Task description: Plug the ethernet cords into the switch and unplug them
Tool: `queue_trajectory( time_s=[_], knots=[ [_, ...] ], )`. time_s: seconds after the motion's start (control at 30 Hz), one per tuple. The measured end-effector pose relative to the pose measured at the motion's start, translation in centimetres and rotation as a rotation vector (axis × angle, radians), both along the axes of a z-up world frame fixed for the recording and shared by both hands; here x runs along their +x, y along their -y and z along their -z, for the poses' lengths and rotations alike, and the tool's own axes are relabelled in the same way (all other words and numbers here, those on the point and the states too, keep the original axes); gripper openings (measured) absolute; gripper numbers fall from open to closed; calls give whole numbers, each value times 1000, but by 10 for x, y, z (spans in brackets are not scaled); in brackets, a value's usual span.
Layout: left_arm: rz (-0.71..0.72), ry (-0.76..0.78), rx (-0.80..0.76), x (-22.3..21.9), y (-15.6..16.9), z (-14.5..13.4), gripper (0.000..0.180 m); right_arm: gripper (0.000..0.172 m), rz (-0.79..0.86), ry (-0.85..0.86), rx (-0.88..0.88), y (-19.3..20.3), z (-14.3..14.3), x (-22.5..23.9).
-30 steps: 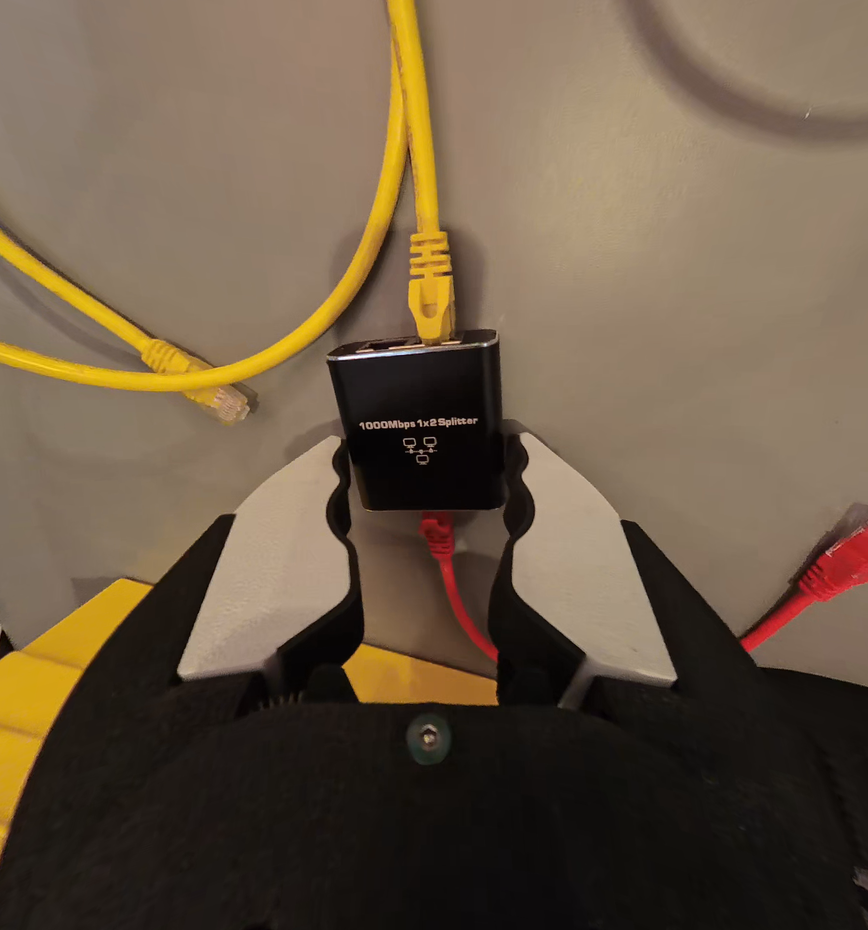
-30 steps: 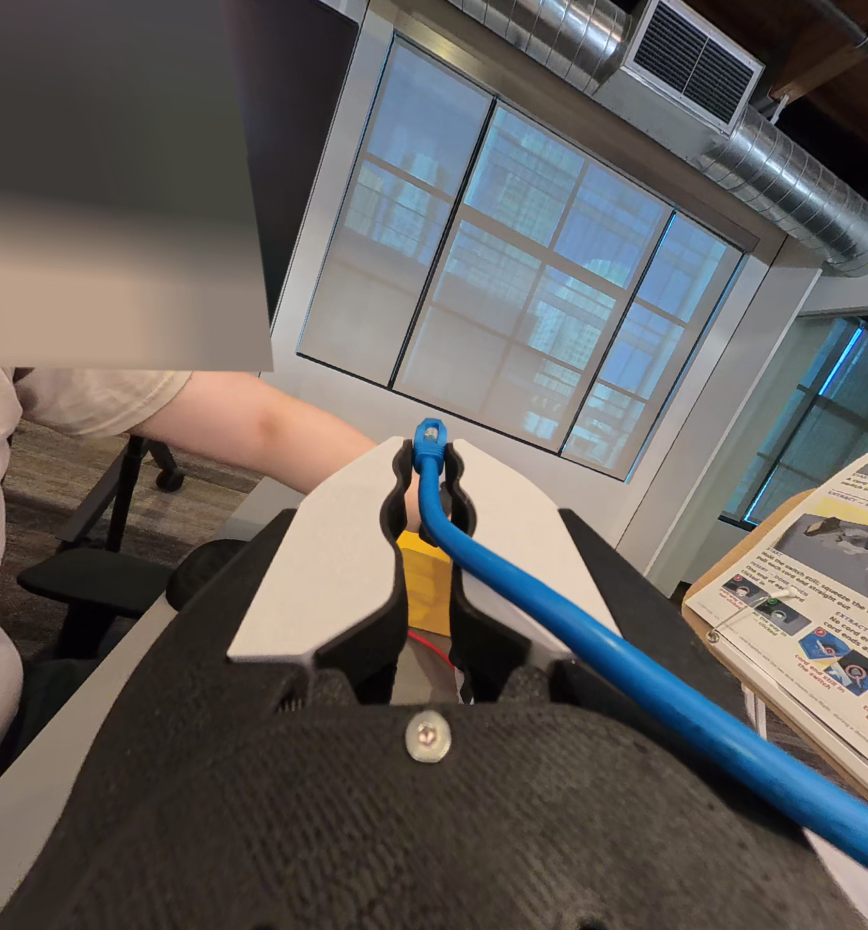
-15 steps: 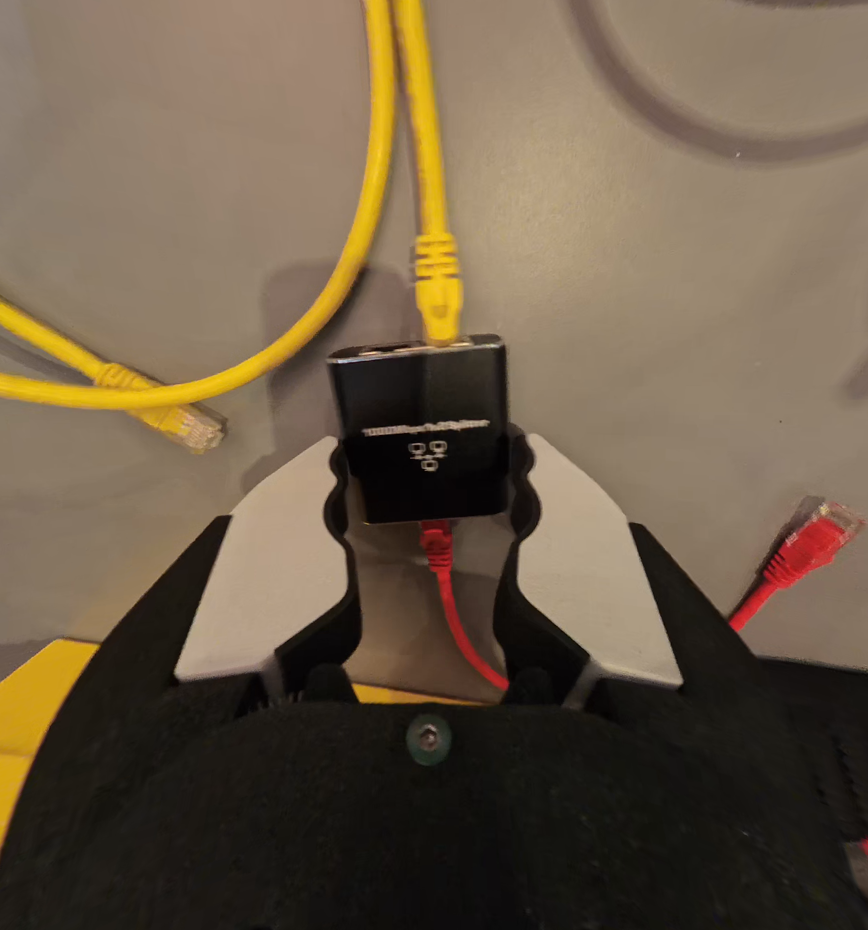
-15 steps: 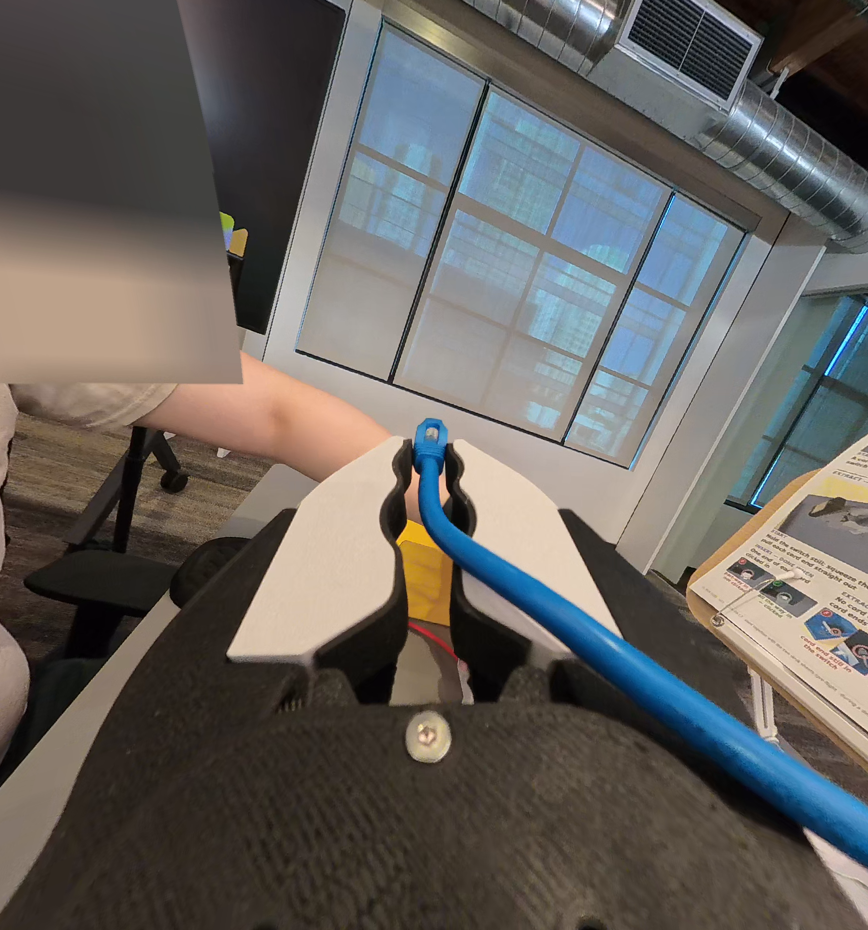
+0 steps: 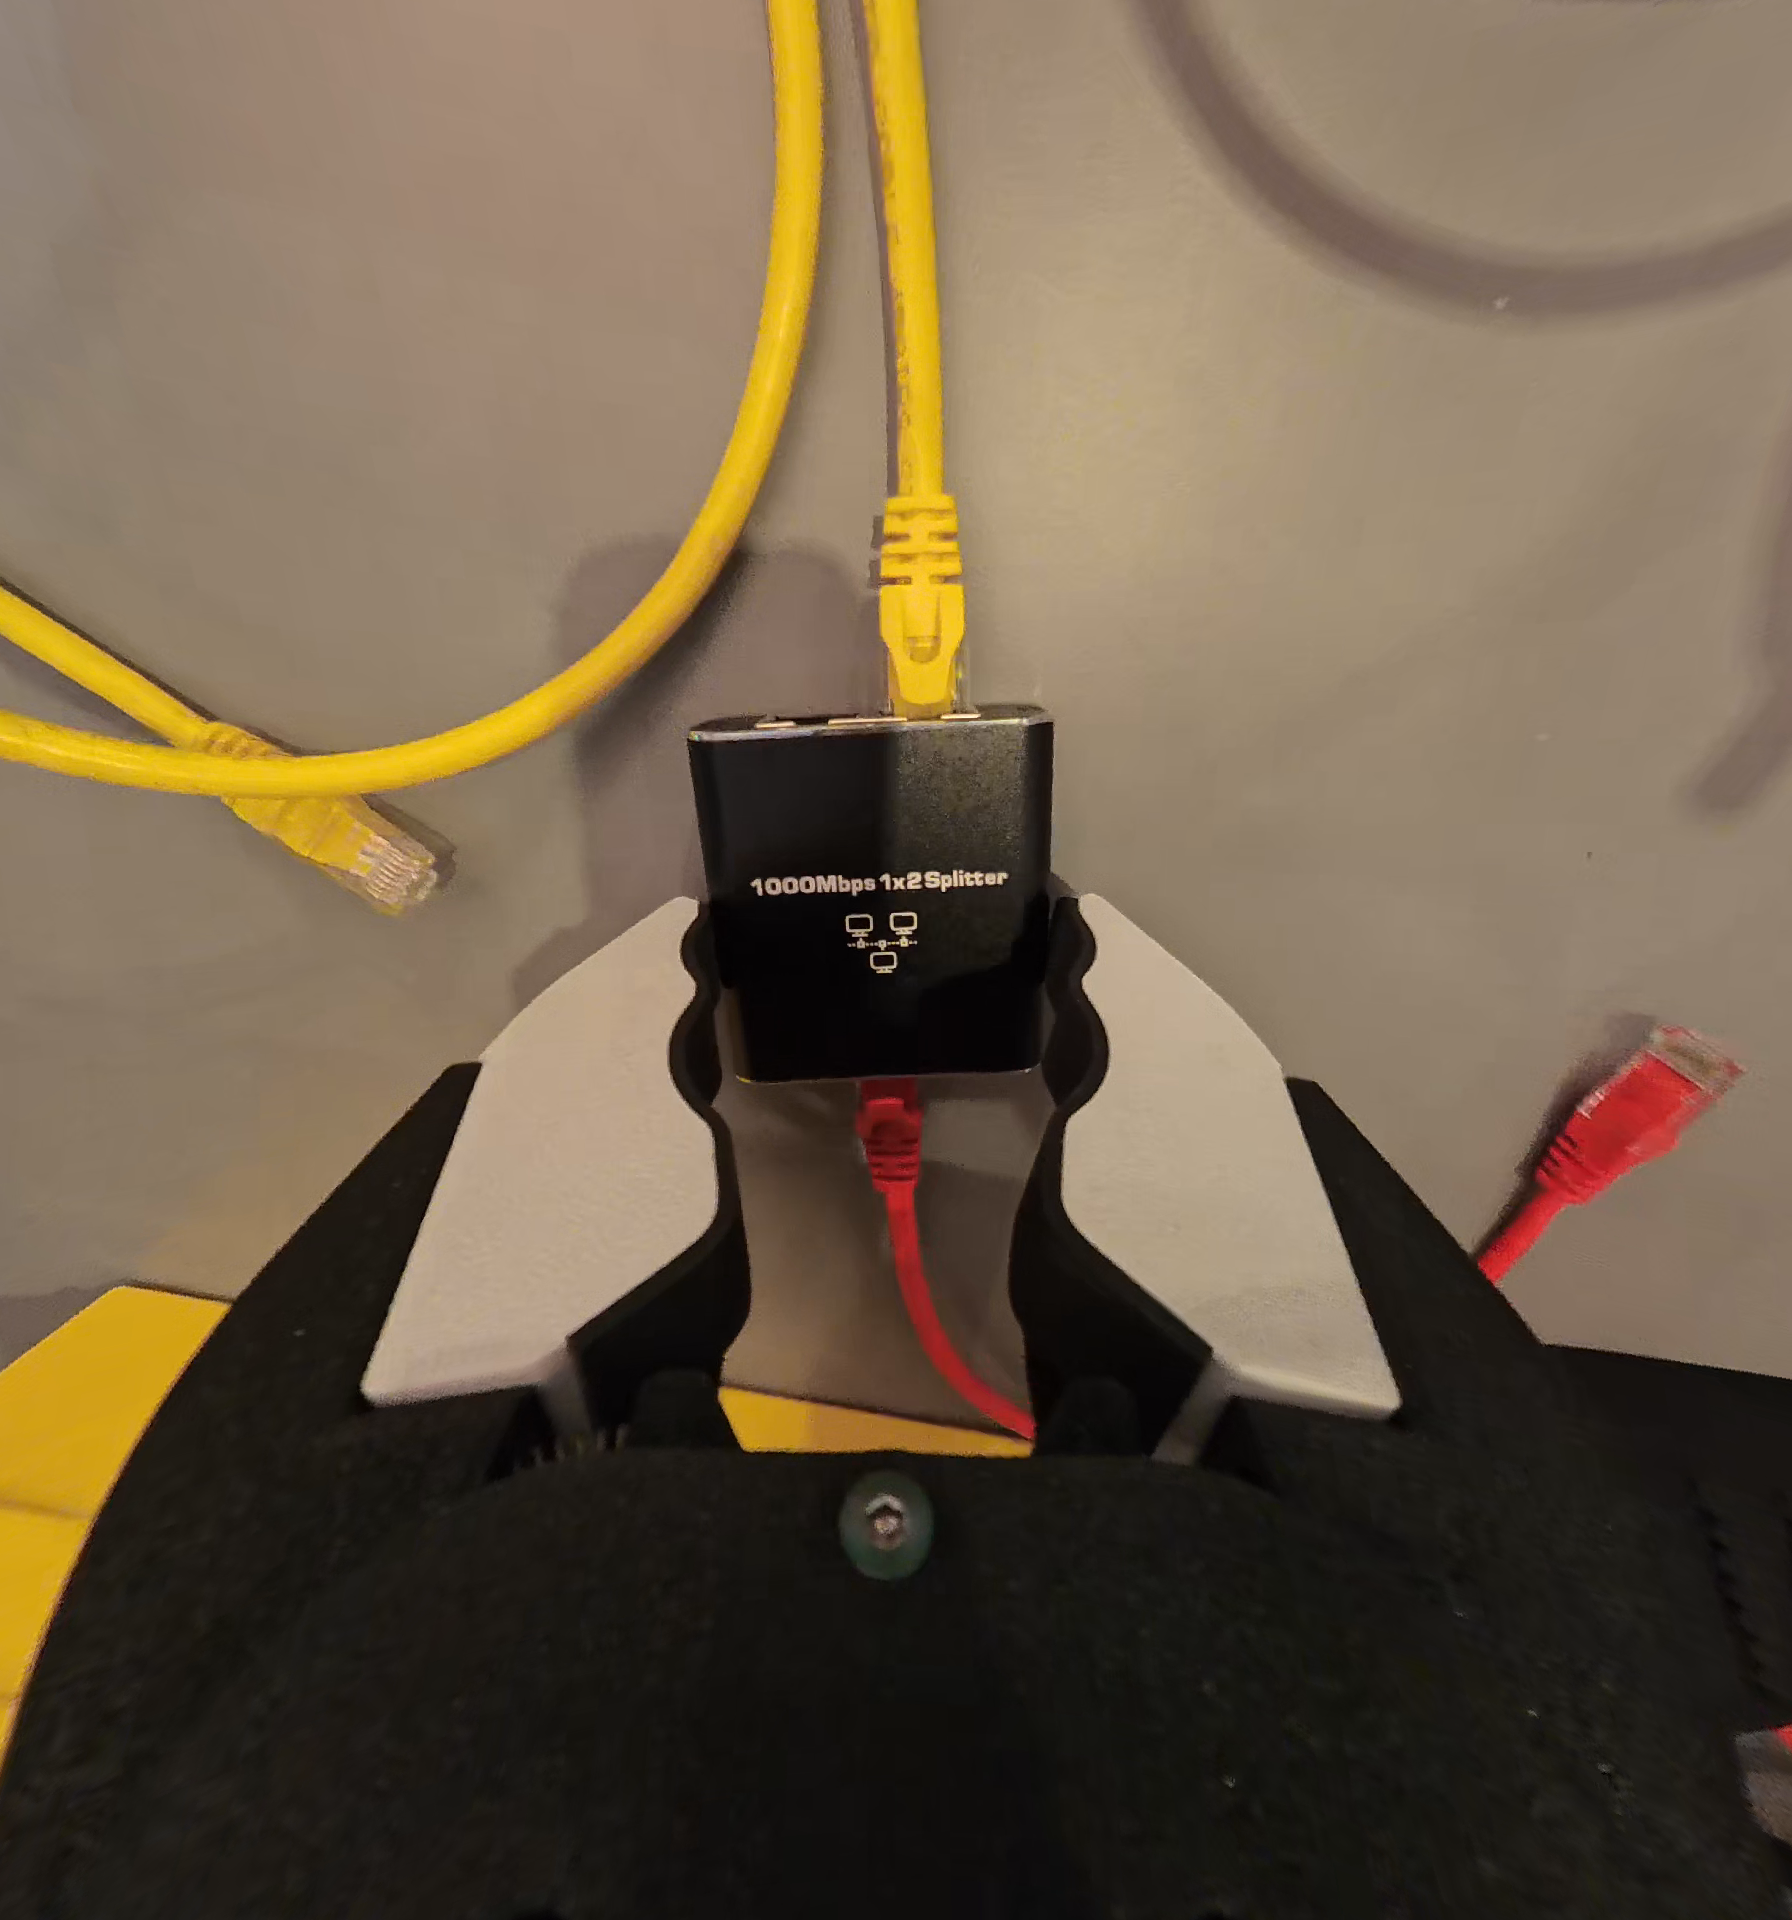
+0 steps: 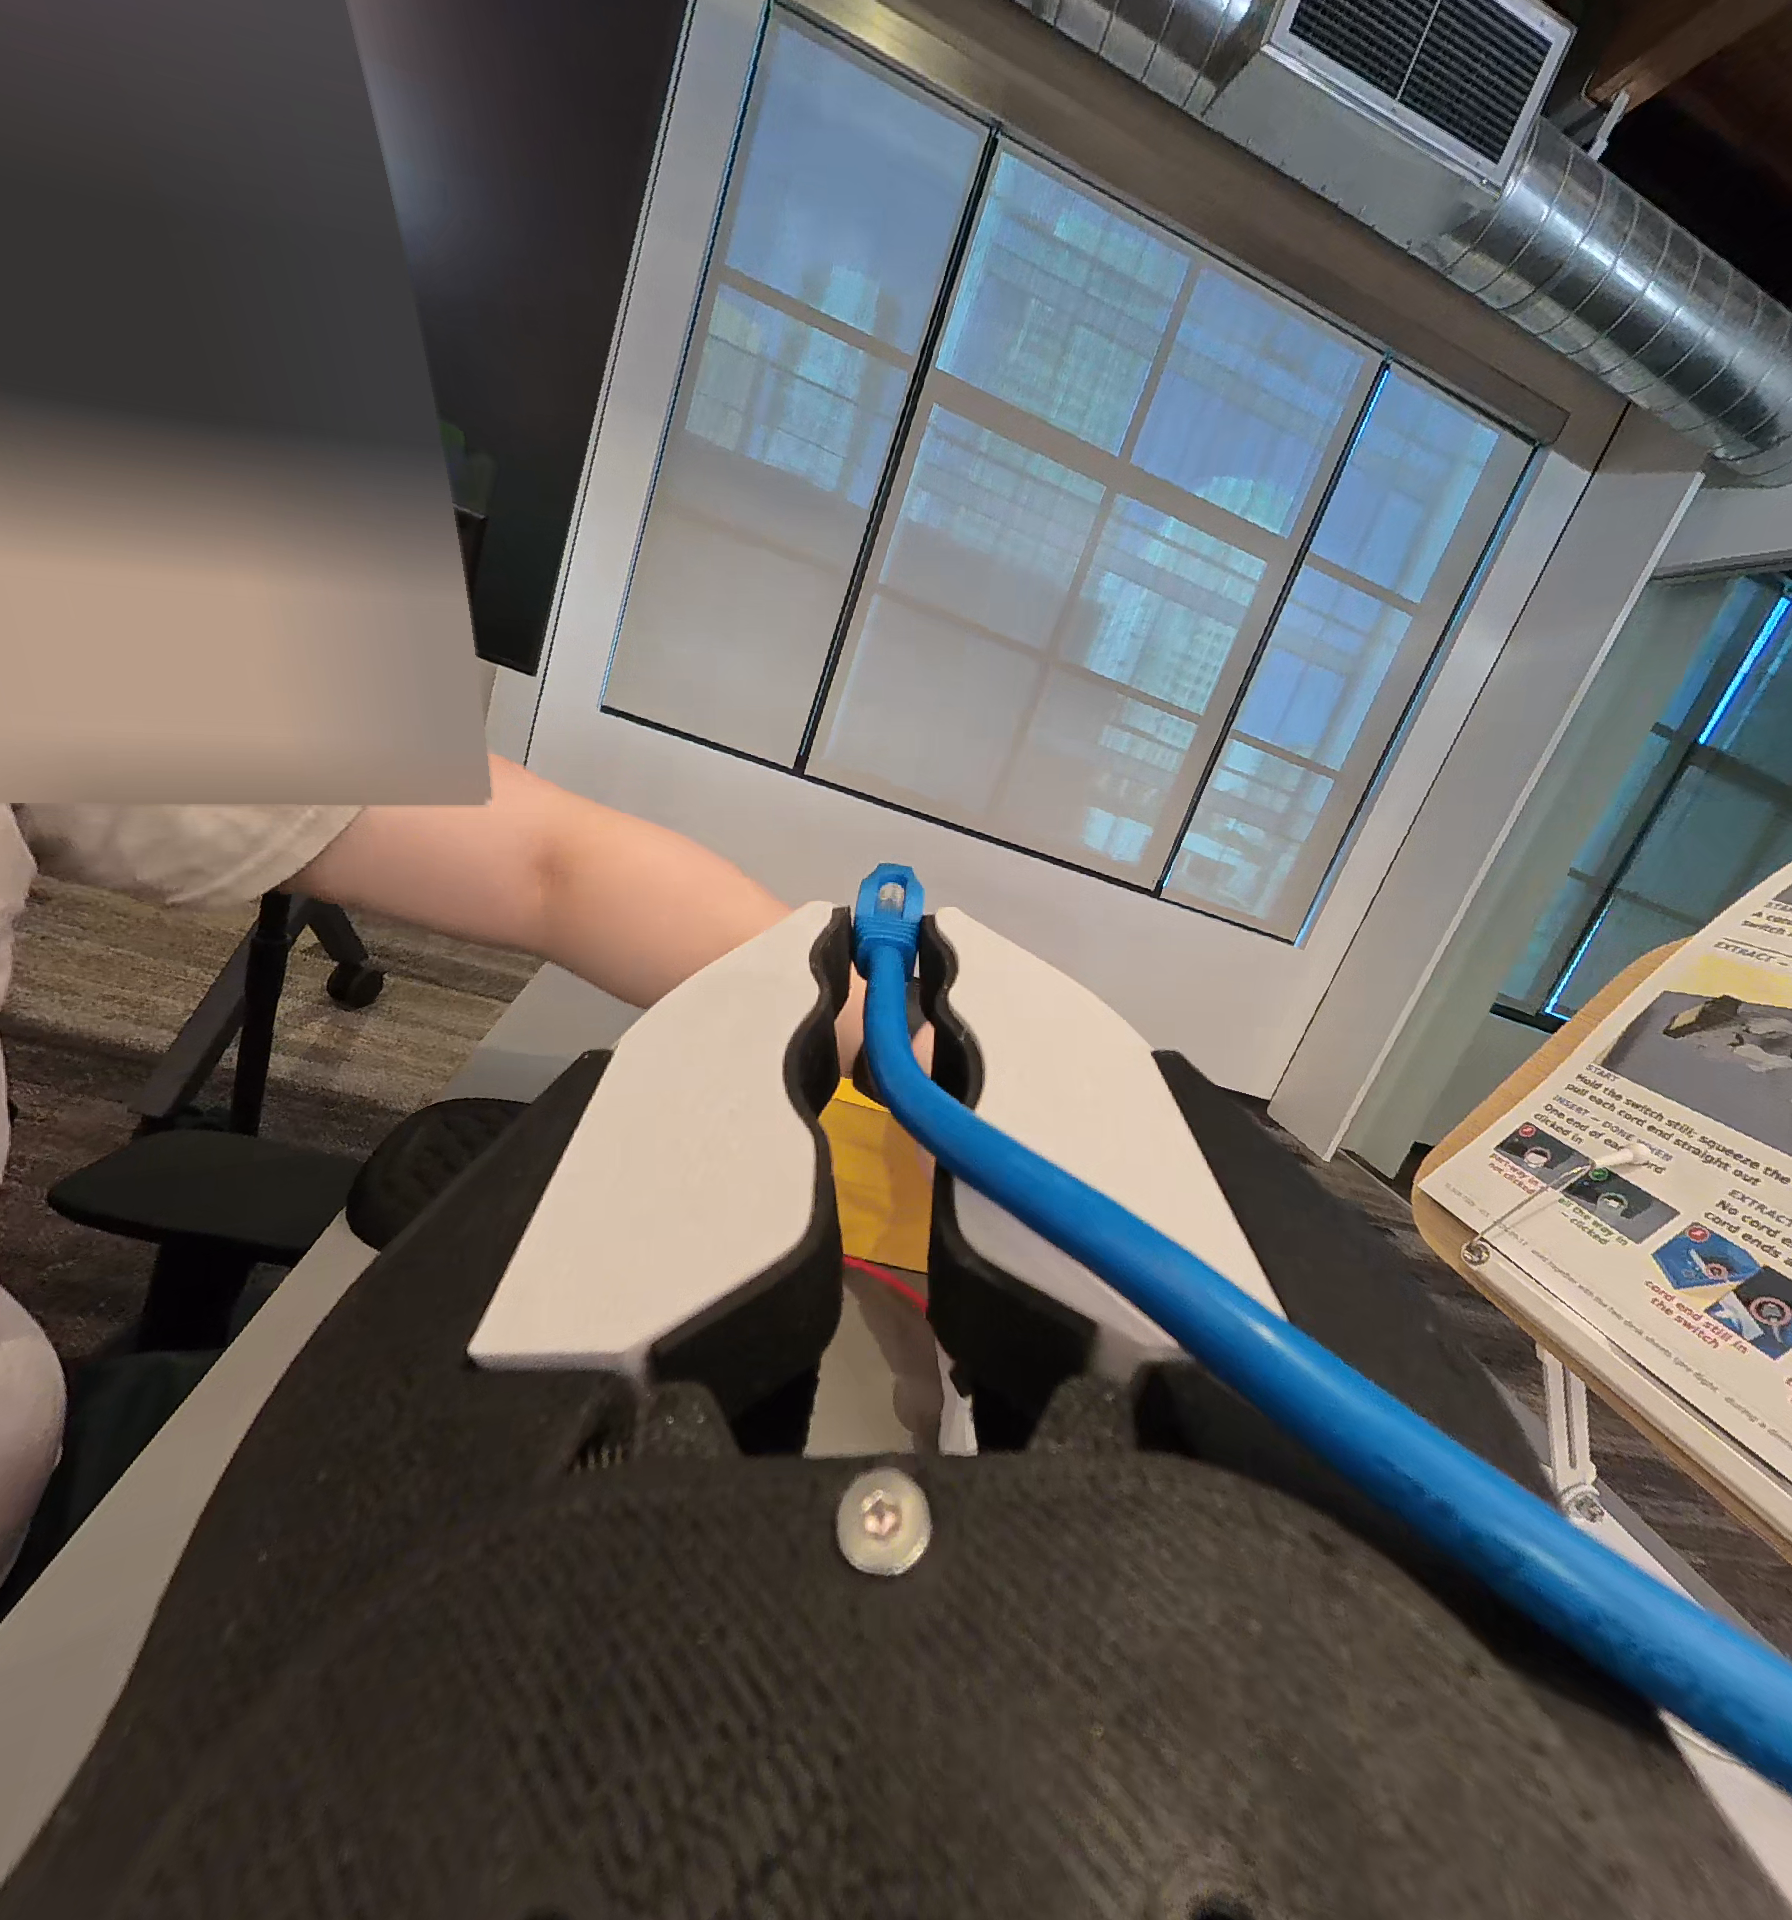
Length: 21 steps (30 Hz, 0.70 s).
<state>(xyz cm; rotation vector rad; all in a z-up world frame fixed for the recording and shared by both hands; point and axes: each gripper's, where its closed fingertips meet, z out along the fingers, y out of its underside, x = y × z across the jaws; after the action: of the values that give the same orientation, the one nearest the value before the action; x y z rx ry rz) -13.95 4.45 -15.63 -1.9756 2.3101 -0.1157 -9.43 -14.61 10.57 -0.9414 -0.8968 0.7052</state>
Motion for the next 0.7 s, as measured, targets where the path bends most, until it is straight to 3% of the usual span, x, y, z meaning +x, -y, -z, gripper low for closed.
queue_trajectory(
  time_s=[0.17, 0.57, 0.7],
  knots=[
    [33, 92, -28, -1, 9, -22, 60, 13, -30, -37, 5, 5, -5, 4],
    [38, 499, -146, 13, 24, -119, 60, 13, -68, -72, -33, 3, -5, 11],
    [30, 468, -167, 6, 27, -110, 60, 13, -58, -68, -56, -4, 0, 11]
  ],
)
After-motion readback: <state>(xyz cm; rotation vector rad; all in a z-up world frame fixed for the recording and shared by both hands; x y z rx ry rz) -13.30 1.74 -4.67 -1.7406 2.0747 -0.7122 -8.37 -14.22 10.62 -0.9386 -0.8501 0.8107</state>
